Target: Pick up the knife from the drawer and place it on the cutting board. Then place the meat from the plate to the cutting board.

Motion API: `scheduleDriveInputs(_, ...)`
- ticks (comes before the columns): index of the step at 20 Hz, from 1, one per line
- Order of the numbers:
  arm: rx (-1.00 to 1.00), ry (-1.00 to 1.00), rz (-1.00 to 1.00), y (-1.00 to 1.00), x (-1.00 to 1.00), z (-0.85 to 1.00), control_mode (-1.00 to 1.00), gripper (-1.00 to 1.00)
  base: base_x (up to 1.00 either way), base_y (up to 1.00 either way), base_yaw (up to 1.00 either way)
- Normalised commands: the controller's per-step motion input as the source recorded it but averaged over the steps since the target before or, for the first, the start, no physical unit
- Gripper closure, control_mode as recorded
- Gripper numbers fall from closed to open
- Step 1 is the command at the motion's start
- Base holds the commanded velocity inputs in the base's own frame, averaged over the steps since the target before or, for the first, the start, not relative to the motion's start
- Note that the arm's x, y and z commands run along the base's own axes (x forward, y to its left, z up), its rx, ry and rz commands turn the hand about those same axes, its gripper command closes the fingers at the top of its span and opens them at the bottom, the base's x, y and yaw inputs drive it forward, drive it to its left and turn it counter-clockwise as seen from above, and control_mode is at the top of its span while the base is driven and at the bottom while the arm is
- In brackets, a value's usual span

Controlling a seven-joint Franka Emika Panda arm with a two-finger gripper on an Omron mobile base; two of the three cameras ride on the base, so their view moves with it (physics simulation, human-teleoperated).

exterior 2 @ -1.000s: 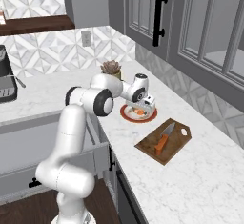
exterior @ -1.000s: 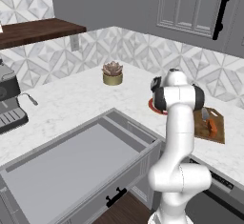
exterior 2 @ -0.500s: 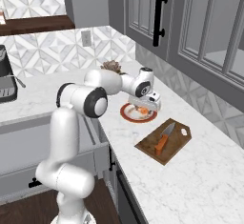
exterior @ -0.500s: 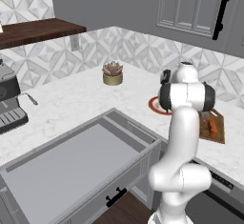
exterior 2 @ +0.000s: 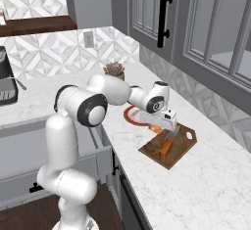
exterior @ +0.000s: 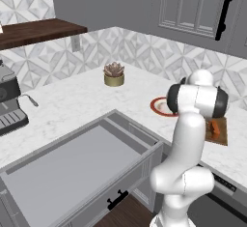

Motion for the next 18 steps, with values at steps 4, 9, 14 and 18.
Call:
scheduleDriveInputs(4,0.00,0.10,0.00,-0.14,-0.53,-0.24,-1.00,1.00,0.00,0.00,0.00)
scheduleDriveInputs(9,0.00,0.00,0.00,-0.33,-0.26,-0.14,-1.00,1.00,0.00,0.00,0.00)
scheduleDriveInputs(14,0.00,0.00,0.00,-0.03,-0.37,-0.08,-1.00,-1.00,0.00,0.00,0.00)
scheduleDriveInputs(18,0.00,-0.05,0.00,0.00,-0.61,0.03,-1.00,-1.00,0.00,0.00,0.00)
